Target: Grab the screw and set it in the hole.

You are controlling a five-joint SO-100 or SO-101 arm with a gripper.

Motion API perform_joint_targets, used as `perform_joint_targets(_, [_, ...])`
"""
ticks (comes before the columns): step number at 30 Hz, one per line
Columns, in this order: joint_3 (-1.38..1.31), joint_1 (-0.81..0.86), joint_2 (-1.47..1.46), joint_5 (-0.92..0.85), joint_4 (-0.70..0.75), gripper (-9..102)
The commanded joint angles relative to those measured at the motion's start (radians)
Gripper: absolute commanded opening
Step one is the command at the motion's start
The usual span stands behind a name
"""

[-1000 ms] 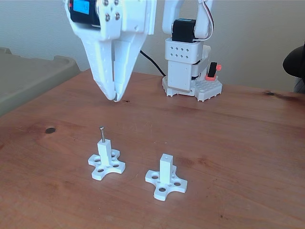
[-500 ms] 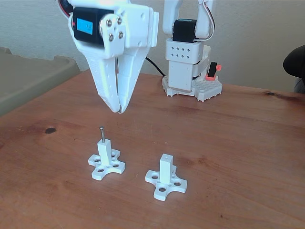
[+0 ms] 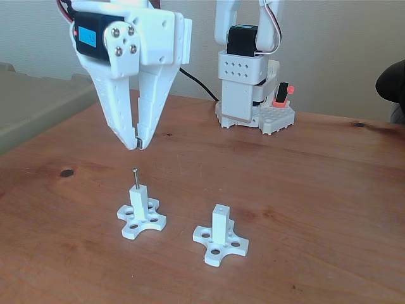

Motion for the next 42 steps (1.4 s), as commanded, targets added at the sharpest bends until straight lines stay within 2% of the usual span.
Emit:
perform_joint_targets(1, [-0.100, -0.014, 0.009, -0.009, 0.003, 1])
perform_joint_targets(42, [-0.129, -0.026, -0.049, -0.021, 0.000, 5])
